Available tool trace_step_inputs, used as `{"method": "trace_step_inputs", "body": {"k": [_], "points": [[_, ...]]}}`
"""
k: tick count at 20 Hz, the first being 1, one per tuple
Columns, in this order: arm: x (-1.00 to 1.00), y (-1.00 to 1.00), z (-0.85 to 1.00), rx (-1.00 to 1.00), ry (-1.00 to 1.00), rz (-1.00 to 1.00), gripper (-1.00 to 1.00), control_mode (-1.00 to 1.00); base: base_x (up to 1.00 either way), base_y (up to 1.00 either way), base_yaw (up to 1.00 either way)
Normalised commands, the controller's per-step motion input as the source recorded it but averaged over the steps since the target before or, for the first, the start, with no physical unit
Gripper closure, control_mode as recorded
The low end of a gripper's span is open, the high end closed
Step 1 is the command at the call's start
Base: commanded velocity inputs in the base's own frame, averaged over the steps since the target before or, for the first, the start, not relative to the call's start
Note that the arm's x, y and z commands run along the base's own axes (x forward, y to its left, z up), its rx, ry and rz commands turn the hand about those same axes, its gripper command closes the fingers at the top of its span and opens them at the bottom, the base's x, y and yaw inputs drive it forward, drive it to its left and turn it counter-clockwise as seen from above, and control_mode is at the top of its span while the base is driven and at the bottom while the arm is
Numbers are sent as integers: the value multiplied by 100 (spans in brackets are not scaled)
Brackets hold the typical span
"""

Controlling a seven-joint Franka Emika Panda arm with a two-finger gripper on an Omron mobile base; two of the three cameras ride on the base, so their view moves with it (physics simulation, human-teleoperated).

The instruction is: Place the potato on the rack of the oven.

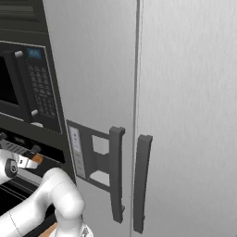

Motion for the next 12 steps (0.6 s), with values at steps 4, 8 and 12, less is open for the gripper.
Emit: {"method": "trace_step_inputs", "body": {"k": [4, 8, 12], "points": [[-71, 13, 59, 0, -9, 0, -100, -100, 0, 0, 0], [-86, 0, 71, 0, -14, 0, -100, -100, 0, 0, 0], [-95, 0, 83, 13, -2, -2, -100, -100, 0, 0, 0]]}}
